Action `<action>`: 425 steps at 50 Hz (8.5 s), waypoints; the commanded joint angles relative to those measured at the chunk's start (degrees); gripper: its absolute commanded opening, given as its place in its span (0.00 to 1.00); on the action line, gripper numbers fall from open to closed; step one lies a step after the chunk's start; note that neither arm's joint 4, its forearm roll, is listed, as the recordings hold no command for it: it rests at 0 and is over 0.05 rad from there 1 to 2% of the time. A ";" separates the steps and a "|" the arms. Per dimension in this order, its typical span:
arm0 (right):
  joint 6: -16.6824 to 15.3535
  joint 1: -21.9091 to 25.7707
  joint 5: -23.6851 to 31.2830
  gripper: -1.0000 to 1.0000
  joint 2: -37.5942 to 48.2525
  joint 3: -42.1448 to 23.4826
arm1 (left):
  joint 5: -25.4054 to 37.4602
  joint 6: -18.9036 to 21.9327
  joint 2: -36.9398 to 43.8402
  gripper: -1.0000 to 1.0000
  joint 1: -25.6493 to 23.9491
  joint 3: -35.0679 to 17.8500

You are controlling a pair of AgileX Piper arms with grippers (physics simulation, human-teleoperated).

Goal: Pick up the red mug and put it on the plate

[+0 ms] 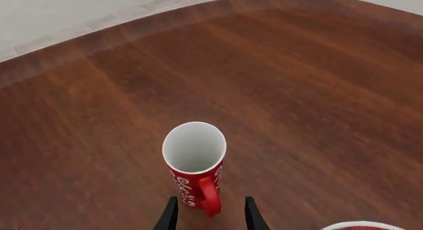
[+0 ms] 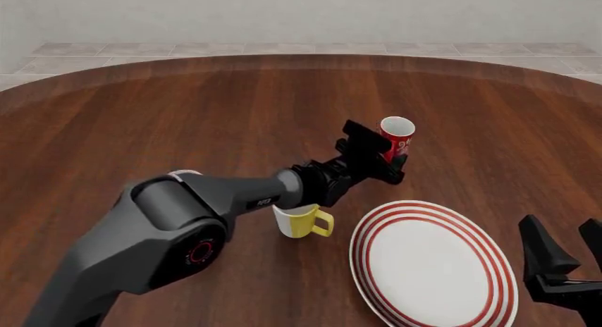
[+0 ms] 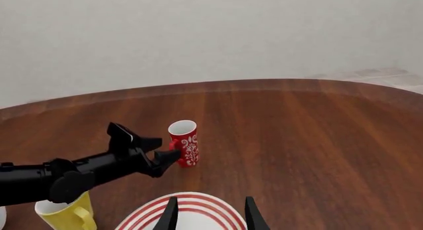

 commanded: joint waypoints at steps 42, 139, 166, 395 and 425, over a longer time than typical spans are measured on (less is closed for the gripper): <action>0.25 -0.15 -0.76 1.00 0.86 -0.02 | 0.55 -0.63 1.72 1.00 -0.21 -1.48; -2.24 0.75 4.67 1.00 -5.50 -0.04 | -4.87 1.39 -58.08 0.00 -5.22 50.86; -3.73 0.93 5.72 1.00 -6.87 -0.19 | -4.22 -1.06 -76.47 0.00 -12.47 67.83; -0.35 0.05 8.92 1.00 -11.01 0.00 | -31.43 -3.28 -30.98 0.00 -21.43 60.42; -0.46 0.15 8.10 1.00 -10.06 0.02 | -32.41 -2.79 -28.67 0.00 -20.86 60.03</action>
